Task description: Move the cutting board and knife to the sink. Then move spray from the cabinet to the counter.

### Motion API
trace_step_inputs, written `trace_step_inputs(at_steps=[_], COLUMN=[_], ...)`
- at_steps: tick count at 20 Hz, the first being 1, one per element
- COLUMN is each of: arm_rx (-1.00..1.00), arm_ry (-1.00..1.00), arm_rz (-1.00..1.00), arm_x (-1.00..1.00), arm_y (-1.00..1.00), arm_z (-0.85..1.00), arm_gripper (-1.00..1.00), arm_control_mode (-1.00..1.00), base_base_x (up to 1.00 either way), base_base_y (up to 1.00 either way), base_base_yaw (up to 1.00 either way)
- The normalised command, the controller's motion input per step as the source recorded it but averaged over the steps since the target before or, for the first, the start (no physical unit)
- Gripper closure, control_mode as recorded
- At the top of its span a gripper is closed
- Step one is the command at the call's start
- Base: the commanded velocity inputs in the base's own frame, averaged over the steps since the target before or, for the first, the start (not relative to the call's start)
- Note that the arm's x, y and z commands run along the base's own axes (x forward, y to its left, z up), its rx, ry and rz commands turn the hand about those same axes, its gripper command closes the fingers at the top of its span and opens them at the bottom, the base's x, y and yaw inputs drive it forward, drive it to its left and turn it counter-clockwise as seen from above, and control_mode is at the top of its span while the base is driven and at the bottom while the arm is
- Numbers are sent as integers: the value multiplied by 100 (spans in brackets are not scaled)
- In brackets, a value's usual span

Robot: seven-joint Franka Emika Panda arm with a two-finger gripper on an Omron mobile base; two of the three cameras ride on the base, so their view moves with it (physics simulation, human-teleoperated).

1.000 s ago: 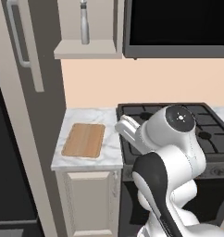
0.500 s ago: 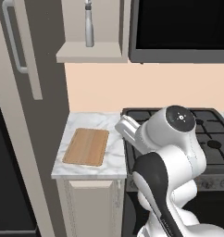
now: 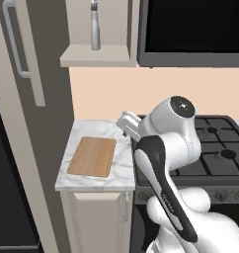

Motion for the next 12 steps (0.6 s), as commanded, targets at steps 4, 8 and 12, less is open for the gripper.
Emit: trace_step_inputs(at_steps=[4, 8, 12], arm_rx=[0, -1, -8], arm_ry=[0, -4, -12], arm_rz=[11, 4, 1], arm_x=[94, 63, 31], arm_y=[4, 1, 8], arm_z=[-1, -20, -33], arm_gripper=[-100, -100, -100], arm_control_mode=[-100, -100, -100], base_base_x=[0, 0, 0], base_base_y=[0, 0, 0], base_base_yaw=[0, 0, 0])
